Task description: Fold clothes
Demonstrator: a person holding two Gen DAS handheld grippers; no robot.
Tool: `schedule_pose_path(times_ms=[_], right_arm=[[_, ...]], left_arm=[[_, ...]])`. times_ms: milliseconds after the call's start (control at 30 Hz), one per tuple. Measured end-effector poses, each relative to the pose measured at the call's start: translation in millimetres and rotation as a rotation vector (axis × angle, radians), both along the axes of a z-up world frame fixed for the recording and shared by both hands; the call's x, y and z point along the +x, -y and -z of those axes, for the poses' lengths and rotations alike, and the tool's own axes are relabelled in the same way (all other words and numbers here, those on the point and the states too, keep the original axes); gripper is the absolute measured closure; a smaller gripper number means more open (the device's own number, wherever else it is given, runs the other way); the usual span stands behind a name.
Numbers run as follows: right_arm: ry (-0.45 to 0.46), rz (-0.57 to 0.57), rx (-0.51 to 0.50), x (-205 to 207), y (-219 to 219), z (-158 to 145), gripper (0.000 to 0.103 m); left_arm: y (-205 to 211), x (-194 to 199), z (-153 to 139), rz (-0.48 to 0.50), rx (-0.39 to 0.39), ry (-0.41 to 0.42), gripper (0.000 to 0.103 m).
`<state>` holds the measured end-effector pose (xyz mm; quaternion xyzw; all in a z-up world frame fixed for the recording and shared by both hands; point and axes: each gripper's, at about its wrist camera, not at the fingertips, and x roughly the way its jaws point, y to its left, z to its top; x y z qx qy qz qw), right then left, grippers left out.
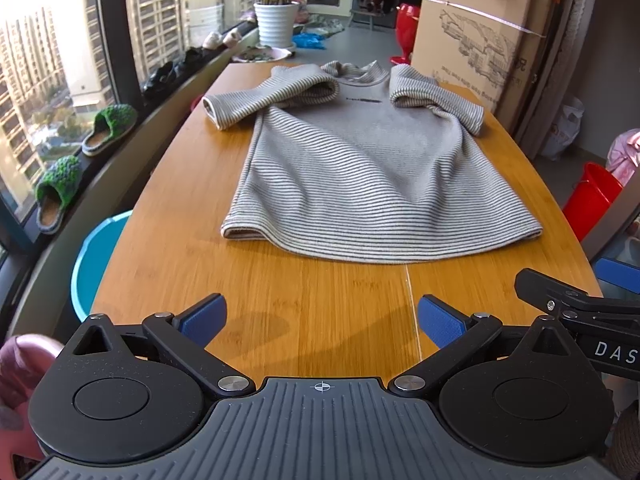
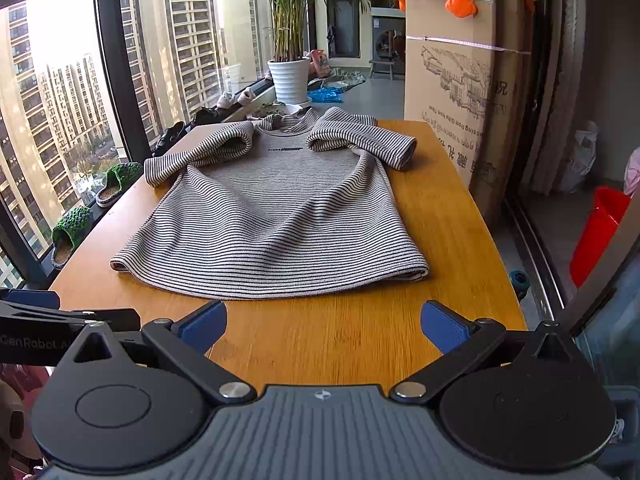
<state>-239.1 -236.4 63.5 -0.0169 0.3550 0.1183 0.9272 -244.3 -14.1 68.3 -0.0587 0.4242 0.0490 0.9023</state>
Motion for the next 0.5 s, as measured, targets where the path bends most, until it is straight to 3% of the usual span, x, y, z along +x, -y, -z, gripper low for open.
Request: schedule_pose_path(times_ms=[233, 500], right_arm=[[-0.006, 0.007, -0.013, 9.0, 2.1, 4.9, 0.0], [-0.001, 0.021, -0.007, 48.7, 11.3, 14.4, 0.0]], left_arm=[[0.3, 10.7, 4.5, 0.019, 0.004, 0.013, 0.0], [6.1, 50.2, 9.4, 0.074, 0.017, 0.136, 0.0]])
